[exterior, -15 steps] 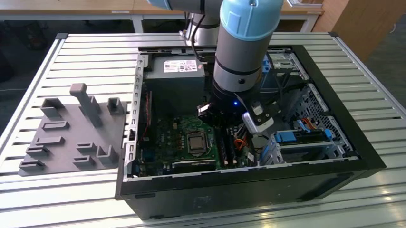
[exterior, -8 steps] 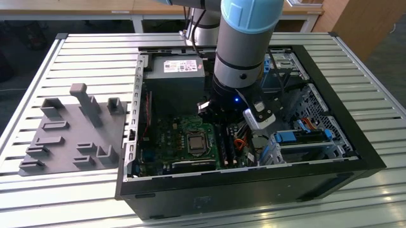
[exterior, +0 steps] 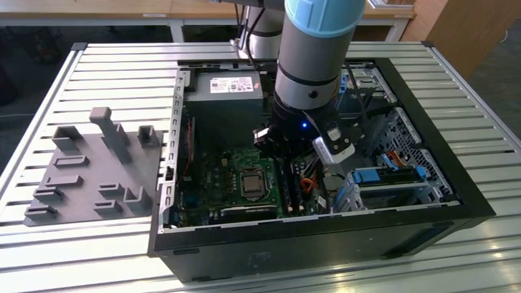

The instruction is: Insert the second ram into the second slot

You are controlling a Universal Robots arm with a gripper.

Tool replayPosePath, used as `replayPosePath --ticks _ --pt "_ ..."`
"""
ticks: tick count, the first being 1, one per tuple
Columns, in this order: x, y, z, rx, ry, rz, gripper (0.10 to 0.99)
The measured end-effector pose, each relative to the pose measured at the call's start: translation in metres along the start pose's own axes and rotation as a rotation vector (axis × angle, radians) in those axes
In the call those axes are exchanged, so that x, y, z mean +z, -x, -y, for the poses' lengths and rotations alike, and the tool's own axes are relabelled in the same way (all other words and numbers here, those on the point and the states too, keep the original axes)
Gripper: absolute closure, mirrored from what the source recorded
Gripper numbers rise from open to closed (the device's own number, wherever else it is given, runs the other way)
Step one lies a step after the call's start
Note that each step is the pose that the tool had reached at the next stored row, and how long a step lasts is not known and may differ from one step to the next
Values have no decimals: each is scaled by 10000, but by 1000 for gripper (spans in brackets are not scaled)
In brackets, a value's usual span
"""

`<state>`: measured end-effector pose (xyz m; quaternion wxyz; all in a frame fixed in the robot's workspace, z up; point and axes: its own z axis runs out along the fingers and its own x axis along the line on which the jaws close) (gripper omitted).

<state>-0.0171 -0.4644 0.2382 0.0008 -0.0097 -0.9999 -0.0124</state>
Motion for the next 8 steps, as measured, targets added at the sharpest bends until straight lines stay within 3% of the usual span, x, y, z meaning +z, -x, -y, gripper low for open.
replayPosePath --ticks 8 --pt "-35 0 -1 0 3 1 980"
